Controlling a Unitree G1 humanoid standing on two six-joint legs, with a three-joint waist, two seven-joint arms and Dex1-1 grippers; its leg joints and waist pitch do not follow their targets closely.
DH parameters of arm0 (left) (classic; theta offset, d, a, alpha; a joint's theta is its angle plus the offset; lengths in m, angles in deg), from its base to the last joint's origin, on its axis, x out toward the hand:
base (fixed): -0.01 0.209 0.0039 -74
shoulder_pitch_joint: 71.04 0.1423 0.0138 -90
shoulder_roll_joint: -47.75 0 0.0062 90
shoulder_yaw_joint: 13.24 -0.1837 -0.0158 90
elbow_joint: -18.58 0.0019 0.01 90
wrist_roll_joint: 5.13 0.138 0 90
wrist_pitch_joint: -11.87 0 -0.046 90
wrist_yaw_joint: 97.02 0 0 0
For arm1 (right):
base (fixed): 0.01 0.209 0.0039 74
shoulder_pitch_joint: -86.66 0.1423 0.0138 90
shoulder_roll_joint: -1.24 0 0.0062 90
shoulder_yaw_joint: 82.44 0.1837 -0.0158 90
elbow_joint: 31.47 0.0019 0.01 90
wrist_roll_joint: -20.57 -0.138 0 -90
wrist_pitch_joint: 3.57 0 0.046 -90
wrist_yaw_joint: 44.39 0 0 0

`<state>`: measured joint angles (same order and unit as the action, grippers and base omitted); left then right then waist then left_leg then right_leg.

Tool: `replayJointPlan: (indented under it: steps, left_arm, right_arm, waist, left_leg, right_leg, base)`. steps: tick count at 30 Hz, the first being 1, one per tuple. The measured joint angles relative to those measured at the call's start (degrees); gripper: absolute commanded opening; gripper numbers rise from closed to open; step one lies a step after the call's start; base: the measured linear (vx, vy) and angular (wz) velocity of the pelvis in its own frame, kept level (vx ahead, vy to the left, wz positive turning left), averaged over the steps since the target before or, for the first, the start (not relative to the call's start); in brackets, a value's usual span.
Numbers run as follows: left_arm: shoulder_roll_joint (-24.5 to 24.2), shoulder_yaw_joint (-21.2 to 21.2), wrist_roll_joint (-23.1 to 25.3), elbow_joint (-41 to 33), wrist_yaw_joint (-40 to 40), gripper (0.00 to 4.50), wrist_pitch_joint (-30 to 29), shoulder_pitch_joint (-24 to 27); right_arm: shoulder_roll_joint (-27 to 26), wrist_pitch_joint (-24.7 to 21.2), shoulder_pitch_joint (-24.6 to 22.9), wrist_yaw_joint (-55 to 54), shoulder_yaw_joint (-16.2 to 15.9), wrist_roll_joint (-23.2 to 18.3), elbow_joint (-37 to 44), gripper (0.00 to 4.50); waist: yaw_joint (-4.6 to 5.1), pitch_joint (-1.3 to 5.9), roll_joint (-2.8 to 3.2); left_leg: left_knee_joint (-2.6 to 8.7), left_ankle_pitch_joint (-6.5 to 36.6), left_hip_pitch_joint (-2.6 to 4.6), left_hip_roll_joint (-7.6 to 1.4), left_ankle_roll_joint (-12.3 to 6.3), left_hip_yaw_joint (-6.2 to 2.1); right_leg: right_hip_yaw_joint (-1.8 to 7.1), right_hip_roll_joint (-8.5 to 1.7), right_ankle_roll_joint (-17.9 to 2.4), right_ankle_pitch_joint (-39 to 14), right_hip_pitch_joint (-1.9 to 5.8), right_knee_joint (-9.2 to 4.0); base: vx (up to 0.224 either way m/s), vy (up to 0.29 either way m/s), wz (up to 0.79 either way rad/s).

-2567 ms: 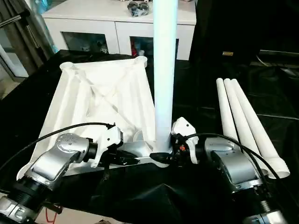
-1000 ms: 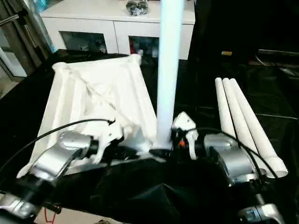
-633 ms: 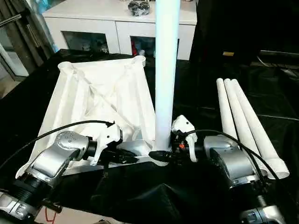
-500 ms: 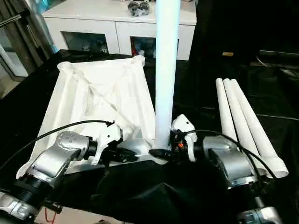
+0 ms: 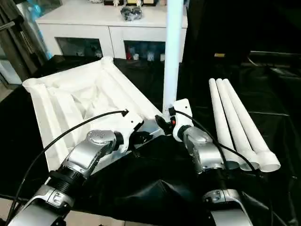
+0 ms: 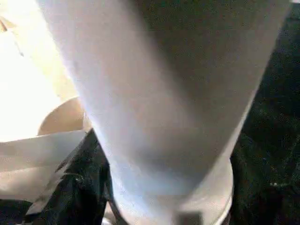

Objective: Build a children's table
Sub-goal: Rotate leg to tighten

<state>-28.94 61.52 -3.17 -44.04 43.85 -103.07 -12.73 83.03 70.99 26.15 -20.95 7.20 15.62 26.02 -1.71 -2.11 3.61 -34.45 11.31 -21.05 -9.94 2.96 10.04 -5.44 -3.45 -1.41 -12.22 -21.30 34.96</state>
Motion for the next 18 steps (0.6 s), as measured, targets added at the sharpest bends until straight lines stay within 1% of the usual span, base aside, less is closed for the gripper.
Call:
replayJointPlan:
  steps: [1, 2, 3, 4, 6, 8, 9, 11, 14, 18]
  left_arm:
    - [-0.01, -0.01, 0.0, -0.1, -0.11, 0.0, 0.0, 0.0]
    - [-0.03, -0.03, 0.01, -0.17, -0.17, 0.0, 0.0, 0.0]
    - [-0.22, -0.18, 0.01, -0.34, -0.48, 0.0, 0.0, 0.01]
    - [-0.54, -0.32, 0.01, -0.61, -0.79, 0.0, 0.0, 0.1]
    - [-1.69, -0.51, -0.04, -2.12, -2.77, 0.0, 0.07, 0.92]
    - [-2.48, -0.82, -0.1, -3.18, -4.35, 0.0, 0.15, 1.43]
    - [-3.76, -1.23, -0.58, -4.42, -6.34, 0.0, 0.56, 2.08]
    - [-5.32, -1.59, -1.23, -5.56, -9.25, 0.0, 0.92, 2.63]
    - [-7.4, -2.22, -2.14, -6.79, -12.98, 0.0, 1.43, 3.33]
    - [-10.67, -3.41, -3.49, -9.34, -18.83, 0.0, 1.97, 4.89]
  right_arm:
    - [-0.05, 0.0, 0.2, 0.04, 0.08, -0.02, -0.23, 3.46]
    - [-0.21, -0.03, 0.35, 0.19, 0.22, -0.06, -0.43, 3.49]
    - [-0.29, -0.01, 0.43, 0.67, 0.33, -0.16, -0.61, 3.68]
    - [-0.31, 0.0, 0.54, 1.23, 0.33, -0.23, -0.62, 3.68]
    - [1.38, -0.09, 0.26, 6.53, -0.27, -0.68, -0.02, 3.88]
    - [2.73, -0.14, -0.36, 10.47, -0.83, -1.36, 0.99, 3.88]
    - [4.67, -0.5, -1.29, 14.24, -1.93, -2.02, 2.81, 3.88]
    - [6.83, -0.83, -2.6, 18.86, -2.88, -2.61, 5.02, 3.88]
    - [9.95, -1.54, -3.56, 24.97, -4.69, -3.69, 7.18, 3.88]
    - [14.8, -2.81, -5.93, 34.69, -7.06, -5.25, 11.58, 3.88]
  waist:
    - [0.0, 0.0, 0.0]
    - [0.02, 0.0, 0.0]
    - [0.03, -0.01, 0.0]
    - [0.08, -0.02, -0.02]
    - [0.11, -0.04, -0.04]
    - [-0.03, -0.03, -0.04]
    - [-0.2, -0.04, 0.0]
    - [-0.34, -0.05, 0.02]
    - [-0.72, -0.08, 0.07]
    - [-1.48, -0.11, 0.11]
  left_leg:
    - [0.0, 0.0, 0.0, 0.0, 0.0, 0.0]
    - [0.0, 0.0, -0.01, 0.0, -0.01, 0.0]
    - [0.0, 0.0, -0.02, 0.0, -0.01, 0.0]
    - [0.0, -0.01, -0.04, 0.0, -0.01, 0.0]
    - [0.0, -0.03, -0.1, 0.0, -0.06, 0.0]
    - [0.0, -0.19, -0.1, -0.01, -0.31, 0.0]
    - [0.0, -0.19, -0.23, -0.01, -0.32, 0.0]
    - [-0.01, -0.2, -0.4, -0.01, -0.33, 0.0]
    - [-0.04, -0.19, -0.53, -0.02, -0.34, 0.0]
    - [-0.09, -0.19, -0.6, -0.02, -0.34, 0.0]
  right_leg:
    - [0.0, 0.0, -0.03, 0.02, -0.01, 0.0]
    - [0.0, 0.0, -0.19, 0.11, -0.02, 0.0]
    - [0.01, 0.0, -0.21, 0.12, -0.05, -0.01]
    - [0.01, 0.0, -0.21, 0.13, -0.11, -0.01]
    - [0.01, 0.0, -0.18, 0.11, -0.18, -0.02]
    - [0.0, 0.0, -0.14, 0.05, -0.28, -0.02]
    - [0.0, 0.0, -0.15, 0.01, -0.42, -0.02]
    - [0.0, 0.0, -0.17, -0.01, -0.59, -0.02]
    - [0.0, 0.0, -0.19, -0.03, -0.66, -0.04]
    - [0.0, -0.01, -0.19, -0.04, -0.67, -0.06]
  base:
    - [0.0, 0.0, 0.0]
    - [0.0, 0.0, 0.0]
    - [0.0, 0.0, 0.0]
    - [0.0, 0.0, 0.0]
    - [0.0, 0.0, 0.0]
    - [0.0, 0.0, 0.0]
    - [0.0, 0.0, 0.0]
    - [0.0, 0.0, 0.0]
    - [0.0, 0.0, 0.0]
    - [0.0, 0.0, 0.0]
